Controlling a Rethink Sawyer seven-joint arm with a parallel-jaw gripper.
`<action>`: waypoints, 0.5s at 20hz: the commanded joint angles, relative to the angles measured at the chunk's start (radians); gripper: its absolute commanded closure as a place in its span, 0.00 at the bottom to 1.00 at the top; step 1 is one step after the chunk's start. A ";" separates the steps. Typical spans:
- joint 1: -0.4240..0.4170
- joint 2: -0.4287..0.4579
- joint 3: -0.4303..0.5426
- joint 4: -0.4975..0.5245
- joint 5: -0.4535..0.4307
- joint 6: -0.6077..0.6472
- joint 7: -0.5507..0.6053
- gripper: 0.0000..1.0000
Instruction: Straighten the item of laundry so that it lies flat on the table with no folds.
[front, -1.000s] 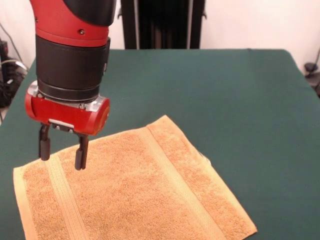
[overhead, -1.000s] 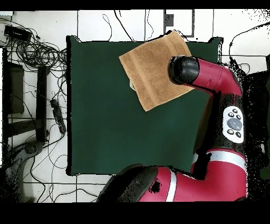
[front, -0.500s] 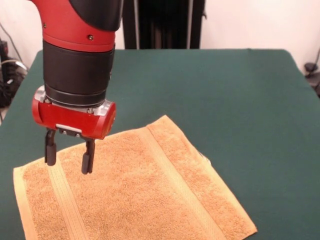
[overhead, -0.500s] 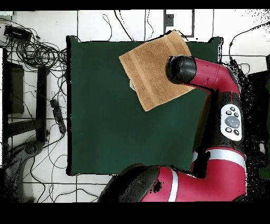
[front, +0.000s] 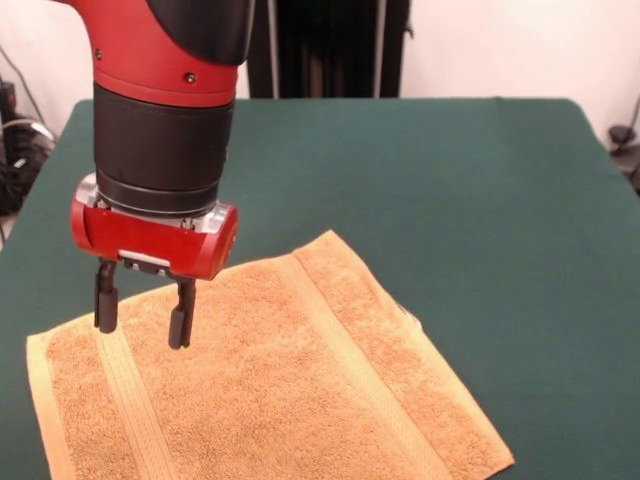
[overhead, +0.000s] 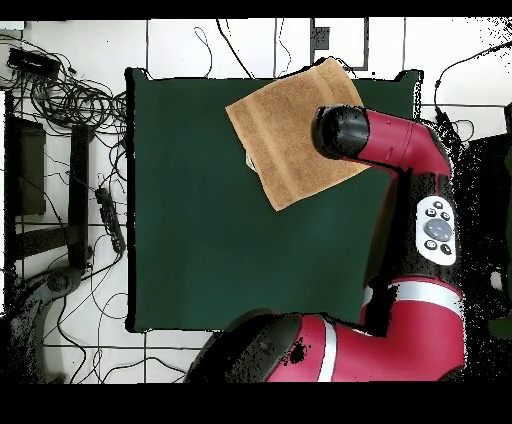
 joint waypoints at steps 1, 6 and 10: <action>0.047 0.019 0.111 0.034 0.003 0.091 0.005 0.00; 0.057 0.024 0.117 0.002 0.016 0.120 0.011 0.00; 0.056 0.029 0.121 -0.011 0.018 0.121 0.007 0.00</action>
